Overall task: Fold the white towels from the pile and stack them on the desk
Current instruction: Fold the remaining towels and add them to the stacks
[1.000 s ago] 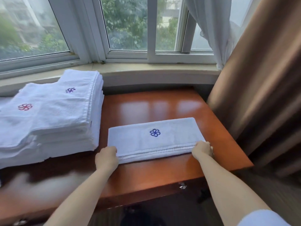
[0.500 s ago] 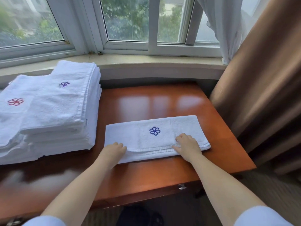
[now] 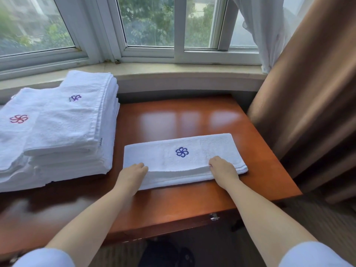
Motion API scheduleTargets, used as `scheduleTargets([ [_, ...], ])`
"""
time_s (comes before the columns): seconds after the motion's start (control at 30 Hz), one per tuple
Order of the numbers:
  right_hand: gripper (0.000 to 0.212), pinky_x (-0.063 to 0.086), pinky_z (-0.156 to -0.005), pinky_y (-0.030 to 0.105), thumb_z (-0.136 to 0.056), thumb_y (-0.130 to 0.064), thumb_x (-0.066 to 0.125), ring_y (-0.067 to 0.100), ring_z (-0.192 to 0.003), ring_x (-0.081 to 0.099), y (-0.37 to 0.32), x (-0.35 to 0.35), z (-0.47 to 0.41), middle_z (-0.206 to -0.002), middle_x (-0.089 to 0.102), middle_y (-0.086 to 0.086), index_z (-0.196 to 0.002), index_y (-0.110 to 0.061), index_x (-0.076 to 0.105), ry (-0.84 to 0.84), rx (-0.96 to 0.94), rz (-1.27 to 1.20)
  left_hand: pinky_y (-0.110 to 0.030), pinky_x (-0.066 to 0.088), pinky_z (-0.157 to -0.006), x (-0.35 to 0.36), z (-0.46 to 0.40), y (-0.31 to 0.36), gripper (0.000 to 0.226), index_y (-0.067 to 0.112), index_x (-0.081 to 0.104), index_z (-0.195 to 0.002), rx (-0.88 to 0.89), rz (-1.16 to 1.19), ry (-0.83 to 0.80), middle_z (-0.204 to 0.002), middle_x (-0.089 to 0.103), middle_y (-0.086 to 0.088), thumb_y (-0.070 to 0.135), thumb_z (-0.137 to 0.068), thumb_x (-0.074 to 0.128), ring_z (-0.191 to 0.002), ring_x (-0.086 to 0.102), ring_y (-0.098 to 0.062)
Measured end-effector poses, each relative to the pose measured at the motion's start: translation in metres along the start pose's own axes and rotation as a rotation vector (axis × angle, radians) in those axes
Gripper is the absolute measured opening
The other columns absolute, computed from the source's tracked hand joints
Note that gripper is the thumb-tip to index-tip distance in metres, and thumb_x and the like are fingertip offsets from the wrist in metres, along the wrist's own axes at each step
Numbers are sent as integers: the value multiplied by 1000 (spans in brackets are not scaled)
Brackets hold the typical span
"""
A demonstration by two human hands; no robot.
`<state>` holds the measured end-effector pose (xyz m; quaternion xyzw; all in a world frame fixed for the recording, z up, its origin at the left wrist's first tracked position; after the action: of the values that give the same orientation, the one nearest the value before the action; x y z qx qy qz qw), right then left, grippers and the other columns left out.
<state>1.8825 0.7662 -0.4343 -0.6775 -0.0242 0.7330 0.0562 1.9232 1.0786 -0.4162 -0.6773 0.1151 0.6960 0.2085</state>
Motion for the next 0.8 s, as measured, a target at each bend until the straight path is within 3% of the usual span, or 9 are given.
scheduleTargets([
  [0.1, 15, 31, -69, 32, -94, -5, 40, 27, -87, 53, 4, -6, 5, -97, 54, 5, -100, -10, 53, 133, 2, -42, -23, 33, -36, -19, 8, 3, 37, 8, 59, -63, 239, -111, 126, -64, 55, -6, -5, -35, 81, -49, 54, -25],
  [0.17, 15, 34, -73, 31, -96, -11, 40, 25, -89, 51, 5, -5, 10, -99, 55, 4, -102, -11, 54, 117, -52, -6, -21, 35, -37, -18, 13, 0, 38, 10, 61, -59, 327, -142, 91, -65, 58, -5, 2, -29, 82, -48, 54, -23],
  [0.23, 15, 36, -76, 30, -95, -15, 41, 23, -92, 50, 4, 0, 15, -102, 56, 4, -102, -12, 54, 68, -132, 19, -26, 46, -52, -2, 17, -2, 34, 6, 68, -86, 365, -135, 1, -97, 63, -8, 12, -55, 78, -75, 61, -24],
  [0.3, 15, 39, -79, 31, -92, -17, 45, 24, -95, 51, 2, 4, 18, -104, 56, 4, -99, -11, 56, 49, -179, 30, -34, 47, -75, 22, 15, -4, 38, 6, 53, -123, 276, -112, -89, -129, 48, -4, 21, -87, 50, -108, 50, -24],
  [0.33, 15, 40, -80, 32, -90, -19, 48, 23, -96, 51, 2, 5, 18, -105, 56, 3, -99, -11, 57, 50, -182, 44, -34, 46, -77, 26, 15, -4, 39, 10, 48, -126, 233, -71, -120, -132, 44, 0, 27, -92, 42, -114, 46, -22],
  [0.4, 19, 41, -81, 32, -87, -23, 51, 23, -97, 53, 2, 4, 16, -104, 56, 2, -100, -12, 58, 62, -172, 57, -31, 43, -71, 29, 13, -2, 36, 16, 46, -122, 160, 22, -109, -128, 45, 5, 35, -91, 42, -115, 44, -18],
  [0.47, 24, 42, -82, 33, -86, -27, 52, 23, -98, 53, 3, 2, 13, -106, 56, 2, -105, -13, 58, 36, -183, 86, -31, 41, -69, 27, 6, 1, 32, 18, 44, -122, 100, 45, -154, -124, 48, 4, 27, -91, 43, -115, 44, -19],
  [0.63, 36, 41, -87, 33, -86, -32, 50, 21, -105, 50, 3, -6, 5, -117, 51, -1, -119, -19, 53, -67, -208, 144, -36, 47, -79, 22, -6, 6, 28, 15, 47, -121, 101, -16, -202, -117, 53, -1, 14, -94, 36, -109, 48, -23],
  [0.8, 39, 36, -81, 31, -85, -4, 48, 22, -103, 50, -5, -8, 3, -117, 49, 2, -121, -17, 48, -51, -158, 253, -31, 38, -65, 22, -3, -4, 28, 16, 52, -111, 190, -12, -138, -113, 54, 2, 36, -99, 37, -106, 48, -19],
])
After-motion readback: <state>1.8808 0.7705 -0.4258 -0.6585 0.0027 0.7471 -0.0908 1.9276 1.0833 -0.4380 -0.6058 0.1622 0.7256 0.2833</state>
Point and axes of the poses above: each hand's wrist, its own z-axis away from the middle knuckle, its own x-axis out of the palm, y = z × x, the point moved 1 cm from there along -z, towards the middle knuckle
